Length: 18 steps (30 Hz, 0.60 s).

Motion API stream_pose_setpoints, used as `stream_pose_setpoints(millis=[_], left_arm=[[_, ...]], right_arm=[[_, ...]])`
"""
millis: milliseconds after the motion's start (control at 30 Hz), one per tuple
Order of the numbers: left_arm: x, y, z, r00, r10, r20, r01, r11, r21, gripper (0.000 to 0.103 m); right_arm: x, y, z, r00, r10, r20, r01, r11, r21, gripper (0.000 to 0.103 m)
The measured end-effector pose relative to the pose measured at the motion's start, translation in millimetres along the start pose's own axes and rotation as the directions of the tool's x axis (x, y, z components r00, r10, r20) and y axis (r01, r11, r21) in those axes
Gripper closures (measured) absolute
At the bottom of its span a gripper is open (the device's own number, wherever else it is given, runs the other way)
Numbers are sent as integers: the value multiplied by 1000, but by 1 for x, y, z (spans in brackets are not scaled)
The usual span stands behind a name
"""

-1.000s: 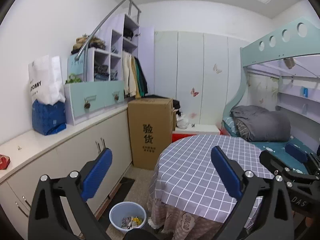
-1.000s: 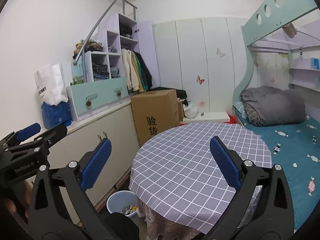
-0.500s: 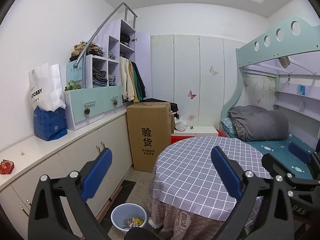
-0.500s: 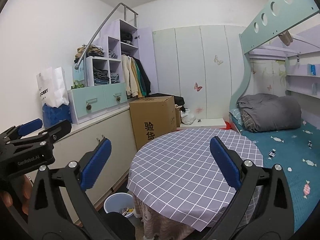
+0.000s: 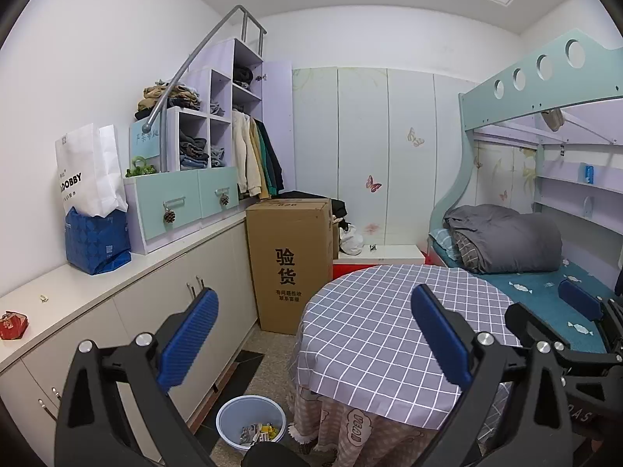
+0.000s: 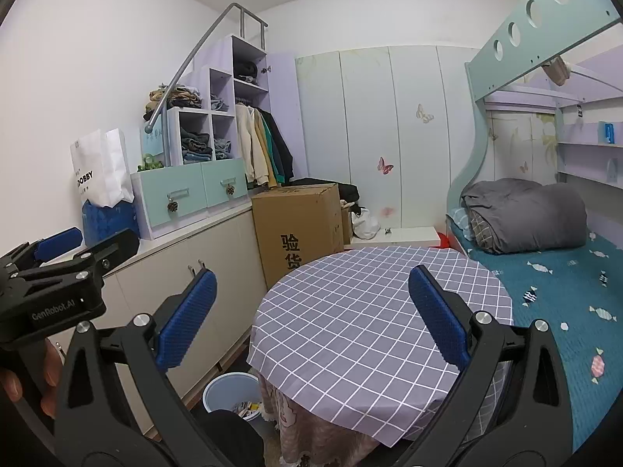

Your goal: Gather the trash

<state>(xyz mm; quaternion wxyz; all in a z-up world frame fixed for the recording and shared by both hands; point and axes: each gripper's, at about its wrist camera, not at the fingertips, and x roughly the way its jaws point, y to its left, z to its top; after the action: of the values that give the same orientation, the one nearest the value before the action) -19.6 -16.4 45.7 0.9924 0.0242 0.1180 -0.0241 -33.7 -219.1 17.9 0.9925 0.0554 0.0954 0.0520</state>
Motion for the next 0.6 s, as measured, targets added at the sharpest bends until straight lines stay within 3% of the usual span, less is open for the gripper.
stream_pose_setpoints(millis=[600], left_arm=[[3,2,-3,1000,3,-10,-3,1000,16,6]], right_arm=[[3,6,-5,1000,7,-13,-7,1000,-4,6]])
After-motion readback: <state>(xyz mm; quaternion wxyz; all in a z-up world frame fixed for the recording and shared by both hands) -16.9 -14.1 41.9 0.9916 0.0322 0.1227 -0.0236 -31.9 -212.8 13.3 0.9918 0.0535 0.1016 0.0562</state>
